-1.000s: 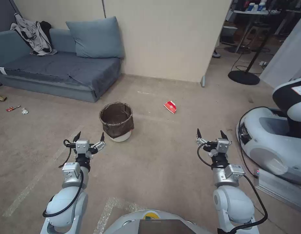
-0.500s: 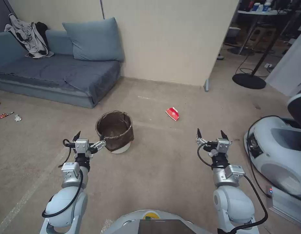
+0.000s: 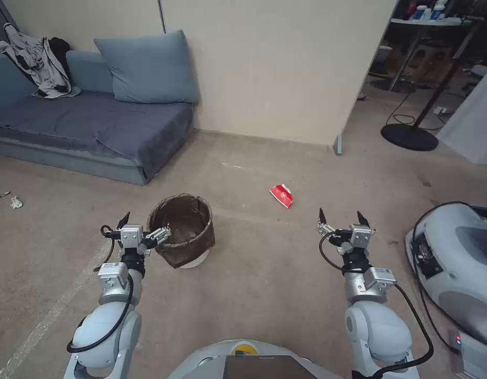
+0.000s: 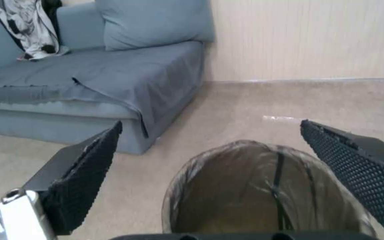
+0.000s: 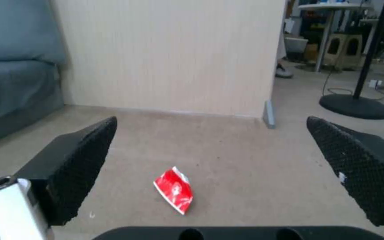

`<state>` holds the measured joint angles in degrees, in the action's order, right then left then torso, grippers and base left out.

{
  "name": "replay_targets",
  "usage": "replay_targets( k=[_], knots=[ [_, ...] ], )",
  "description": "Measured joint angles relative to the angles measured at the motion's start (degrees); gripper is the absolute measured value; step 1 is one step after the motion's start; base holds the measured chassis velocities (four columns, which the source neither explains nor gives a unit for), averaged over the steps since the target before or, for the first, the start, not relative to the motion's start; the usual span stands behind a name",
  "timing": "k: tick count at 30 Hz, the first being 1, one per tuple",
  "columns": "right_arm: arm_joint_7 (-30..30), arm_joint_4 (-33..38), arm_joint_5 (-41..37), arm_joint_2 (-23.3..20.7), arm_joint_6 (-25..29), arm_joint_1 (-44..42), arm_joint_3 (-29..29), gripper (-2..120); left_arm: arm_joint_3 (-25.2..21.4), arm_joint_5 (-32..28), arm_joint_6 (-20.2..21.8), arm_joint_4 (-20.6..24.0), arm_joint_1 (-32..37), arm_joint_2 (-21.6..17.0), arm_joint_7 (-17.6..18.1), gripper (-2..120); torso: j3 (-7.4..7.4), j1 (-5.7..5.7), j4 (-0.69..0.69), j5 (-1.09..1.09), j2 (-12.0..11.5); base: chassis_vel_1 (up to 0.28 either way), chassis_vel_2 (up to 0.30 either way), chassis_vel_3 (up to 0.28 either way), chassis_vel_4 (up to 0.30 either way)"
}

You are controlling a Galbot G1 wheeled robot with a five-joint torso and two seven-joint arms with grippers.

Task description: Pick up the trash bin, then pick up the garbage from the floor and place it into the trash bin.

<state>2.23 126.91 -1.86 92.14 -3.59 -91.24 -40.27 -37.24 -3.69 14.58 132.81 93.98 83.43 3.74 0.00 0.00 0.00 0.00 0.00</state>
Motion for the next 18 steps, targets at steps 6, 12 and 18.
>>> replay_targets(
  k=[6, 12, 18],
  knots=[
    [-0.53, -0.02, -0.28, 0.0, 0.57, 0.01, 0.22, 100, -0.04, -0.93, 0.61, 0.24, 0.01, -0.28, 0.13, 100, 0.01, 0.01, -0.01, 0.01, 0.0, -0.123, 0.086, 0.106, -0.117],
    [-0.54, -0.02, -0.42, -0.01, 0.5, -0.13, 0.03, 100, -0.67, -1.66, 1.28, 0.25, -0.21, -0.9, 0.11, 100, 0.0, 0.0, 0.0, 0.01, 0.0, -0.012, 0.014, 0.025, -0.016],
    [-0.83, -0.46, -0.57, -0.01, 0.44, -0.13, -0.04, 100, -2.23, -6.55, 6.81, -0.01, -1.33, -2.54, 0.37, 100, 0.0, 0.0, 0.0, 0.0, 0.0, 0.0, 0.0, 0.0, 0.0]
  ],
)
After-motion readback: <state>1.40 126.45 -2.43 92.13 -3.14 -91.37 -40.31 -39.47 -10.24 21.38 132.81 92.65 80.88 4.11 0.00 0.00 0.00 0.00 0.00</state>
